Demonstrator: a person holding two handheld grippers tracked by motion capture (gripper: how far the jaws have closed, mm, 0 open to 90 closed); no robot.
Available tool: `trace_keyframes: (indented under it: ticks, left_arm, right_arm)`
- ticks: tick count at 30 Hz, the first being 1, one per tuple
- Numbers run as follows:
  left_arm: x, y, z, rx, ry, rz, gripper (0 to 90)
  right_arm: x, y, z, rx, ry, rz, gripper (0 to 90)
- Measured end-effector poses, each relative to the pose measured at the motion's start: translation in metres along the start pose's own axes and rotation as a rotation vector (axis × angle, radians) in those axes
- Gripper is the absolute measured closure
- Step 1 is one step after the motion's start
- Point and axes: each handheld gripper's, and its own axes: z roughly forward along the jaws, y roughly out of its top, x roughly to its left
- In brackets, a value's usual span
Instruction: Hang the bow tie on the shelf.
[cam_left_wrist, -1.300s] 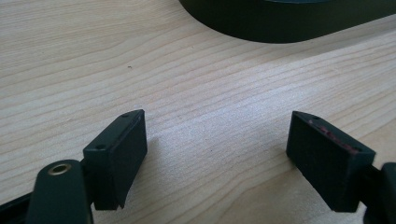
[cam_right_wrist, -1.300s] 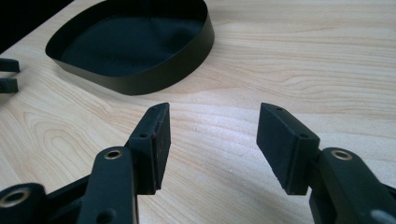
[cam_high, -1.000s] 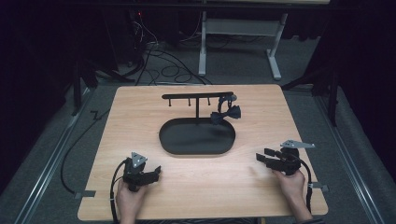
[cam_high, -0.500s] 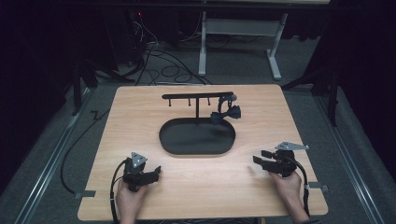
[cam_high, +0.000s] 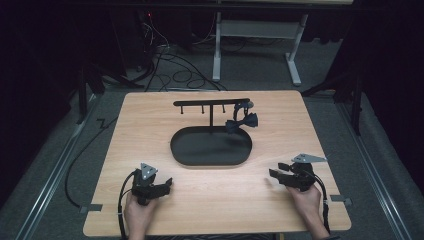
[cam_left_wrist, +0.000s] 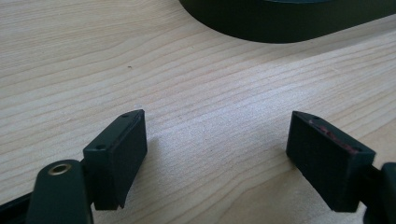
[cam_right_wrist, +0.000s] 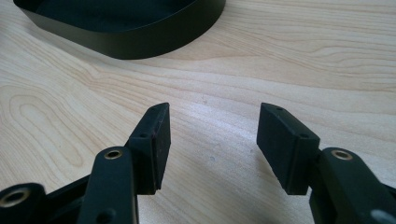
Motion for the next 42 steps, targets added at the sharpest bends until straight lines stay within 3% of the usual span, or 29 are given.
trace_keyframes:
  ticks: [18,22,28,36,42]
  left_arm:
    - [0.000,0.000,0.000,0.000,0.000,0.000,20.6]
    - [0.000,0.000,0.000,0.000,0.000,0.000,20.6]
    - [0.000,0.000,0.000,0.000,0.000,0.000,20.6]
    - [0.000,0.000,0.000,0.000,-0.001,0.000,20.6]
    - [0.000,0.000,0.000,0.000,-0.001,0.000,20.6]
  right_arm:
    - [0.004,-0.003,0.006,0.029,-0.015,-0.020,45.2]
    - [0.007,-0.003,0.006,0.032,-0.026,-0.040,43.9]
    - [0.016,-0.004,0.008,0.054,-0.083,-0.121,42.1]
    - [0.017,-0.004,0.008,0.054,-0.082,-0.130,40.4]
    - [0.022,-0.005,0.010,0.064,-0.113,-0.177,39.3]
